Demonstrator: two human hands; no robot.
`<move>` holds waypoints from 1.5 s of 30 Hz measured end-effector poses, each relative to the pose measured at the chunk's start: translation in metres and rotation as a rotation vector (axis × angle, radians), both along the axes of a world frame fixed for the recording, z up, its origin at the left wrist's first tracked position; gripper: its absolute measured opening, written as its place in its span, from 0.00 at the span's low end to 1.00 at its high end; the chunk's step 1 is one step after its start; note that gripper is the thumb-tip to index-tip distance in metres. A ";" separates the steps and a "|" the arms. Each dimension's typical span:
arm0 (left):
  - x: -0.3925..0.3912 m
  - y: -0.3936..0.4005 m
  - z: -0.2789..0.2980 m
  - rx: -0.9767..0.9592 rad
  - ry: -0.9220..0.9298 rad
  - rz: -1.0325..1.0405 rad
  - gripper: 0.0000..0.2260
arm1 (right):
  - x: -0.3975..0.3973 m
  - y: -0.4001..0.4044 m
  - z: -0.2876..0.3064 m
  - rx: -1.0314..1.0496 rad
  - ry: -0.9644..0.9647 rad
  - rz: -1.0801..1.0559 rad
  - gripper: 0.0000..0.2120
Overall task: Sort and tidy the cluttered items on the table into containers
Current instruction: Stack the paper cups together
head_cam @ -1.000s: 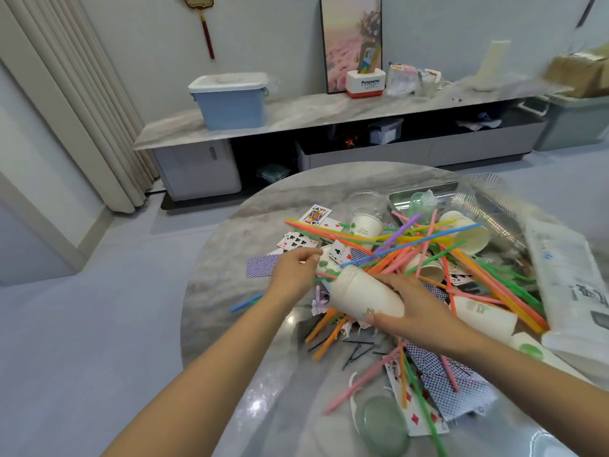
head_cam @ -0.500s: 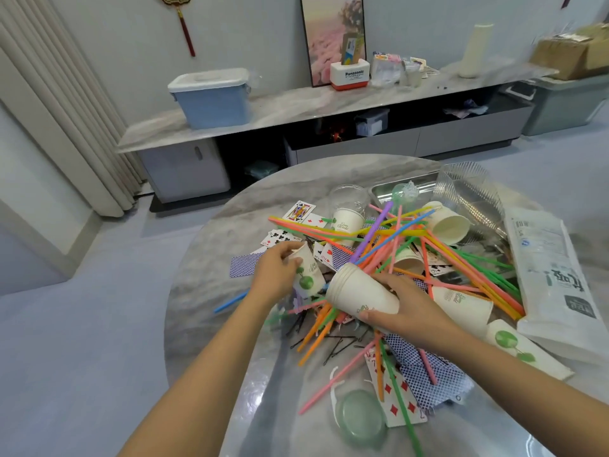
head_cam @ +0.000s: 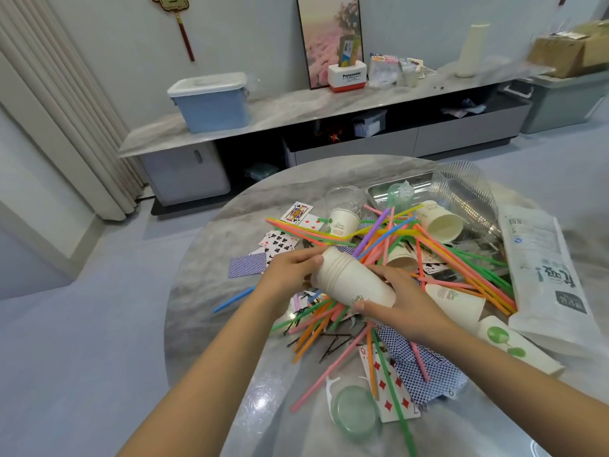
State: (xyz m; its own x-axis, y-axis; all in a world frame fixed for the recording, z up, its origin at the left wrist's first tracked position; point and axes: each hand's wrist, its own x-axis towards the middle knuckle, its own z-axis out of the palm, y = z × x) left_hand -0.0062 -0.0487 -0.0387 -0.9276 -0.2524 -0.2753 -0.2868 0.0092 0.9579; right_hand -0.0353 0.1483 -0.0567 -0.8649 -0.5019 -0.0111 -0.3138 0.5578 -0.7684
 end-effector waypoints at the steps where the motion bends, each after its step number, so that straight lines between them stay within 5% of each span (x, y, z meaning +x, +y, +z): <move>1: -0.003 0.003 0.000 0.020 -0.016 -0.047 0.10 | -0.004 0.001 0.000 0.009 0.003 -0.007 0.30; 5: -0.030 0.009 -0.002 -0.075 0.029 -0.061 0.10 | -0.024 0.010 0.000 0.030 0.022 -0.050 0.29; 10: -0.094 0.004 -0.015 -0.694 0.147 0.015 0.13 | -0.046 0.019 -0.004 0.038 0.018 -0.131 0.31; 16: -0.162 0.000 -0.038 -1.047 0.012 -0.363 0.24 | -0.055 0.026 -0.009 0.052 0.034 -0.171 0.31; 20: -0.169 0.000 -0.035 -1.191 -0.028 -0.395 0.23 | -0.056 0.028 -0.009 0.054 0.022 -0.166 0.30; 25: -0.155 -0.001 -0.011 -1.057 0.054 -0.210 0.07 | -0.055 0.027 -0.010 0.063 0.040 -0.153 0.31; 30: -0.119 0.001 0.028 -0.975 0.178 -0.115 0.05 | -0.050 0.028 -0.008 0.015 0.013 -0.192 0.31; 33: -0.089 0.006 0.040 -0.751 0.192 -0.086 0.05 | -0.041 0.036 -0.003 -0.057 0.020 -0.210 0.31; 38: -0.047 0.033 0.036 -0.287 0.065 -0.244 0.06 | -0.024 0.050 0.009 -0.047 0.022 -0.145 0.32; 45: -0.015 0.099 0.011 -0.182 -0.094 -0.441 0.10 | -0.007 0.094 0.022 0.255 -0.110 -0.057 0.34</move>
